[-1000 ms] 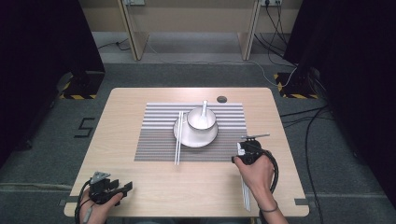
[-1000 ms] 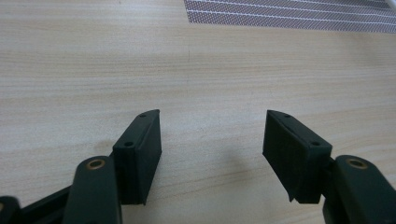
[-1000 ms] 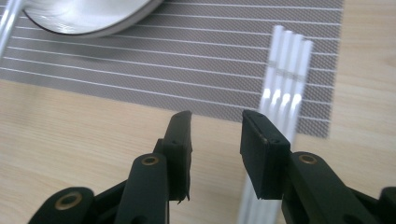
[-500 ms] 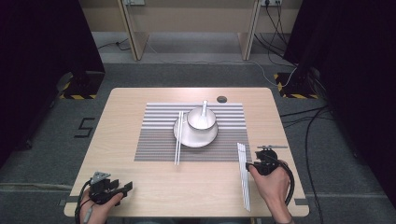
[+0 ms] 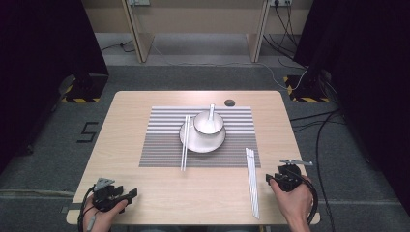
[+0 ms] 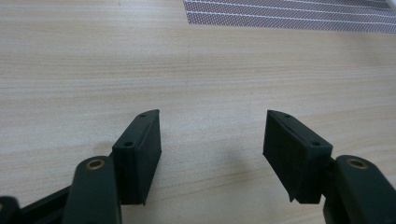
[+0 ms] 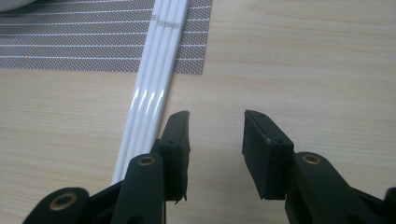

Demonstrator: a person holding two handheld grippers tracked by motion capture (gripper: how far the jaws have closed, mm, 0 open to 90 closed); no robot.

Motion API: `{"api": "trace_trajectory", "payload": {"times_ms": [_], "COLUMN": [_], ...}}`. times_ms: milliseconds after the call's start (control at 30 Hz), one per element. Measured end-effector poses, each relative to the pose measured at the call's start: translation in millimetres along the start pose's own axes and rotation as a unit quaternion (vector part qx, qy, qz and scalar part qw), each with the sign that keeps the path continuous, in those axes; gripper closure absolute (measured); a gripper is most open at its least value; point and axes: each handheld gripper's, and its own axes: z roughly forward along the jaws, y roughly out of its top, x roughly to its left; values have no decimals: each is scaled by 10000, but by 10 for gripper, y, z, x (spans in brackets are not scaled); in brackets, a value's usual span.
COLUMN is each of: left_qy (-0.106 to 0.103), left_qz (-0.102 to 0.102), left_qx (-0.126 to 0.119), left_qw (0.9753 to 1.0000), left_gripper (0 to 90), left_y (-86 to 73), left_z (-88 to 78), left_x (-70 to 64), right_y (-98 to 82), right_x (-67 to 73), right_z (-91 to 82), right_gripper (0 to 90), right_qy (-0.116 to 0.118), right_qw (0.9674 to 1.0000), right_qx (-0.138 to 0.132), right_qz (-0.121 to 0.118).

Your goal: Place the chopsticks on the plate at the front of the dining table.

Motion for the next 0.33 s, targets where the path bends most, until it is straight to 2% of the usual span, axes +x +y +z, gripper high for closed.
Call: {"api": "trace_trajectory", "payload": {"times_ms": [100,333], "left_qy": [0,-3], "left_qz": [3,22], "left_qx": [0,17], "left_qw": [10000,10000], "left_gripper": [368,368], "left_y": [1,7], "left_z": [2,3], "left_x": [-1,3], "right_y": [-44,-96], "right_x": [-36,-56], "right_z": [0,-5], "right_gripper": [609,577], "right_qy": [24,89], "right_qw": [10000,9997], "right_qx": [-77,-200], "right_qz": [-20,108]}}
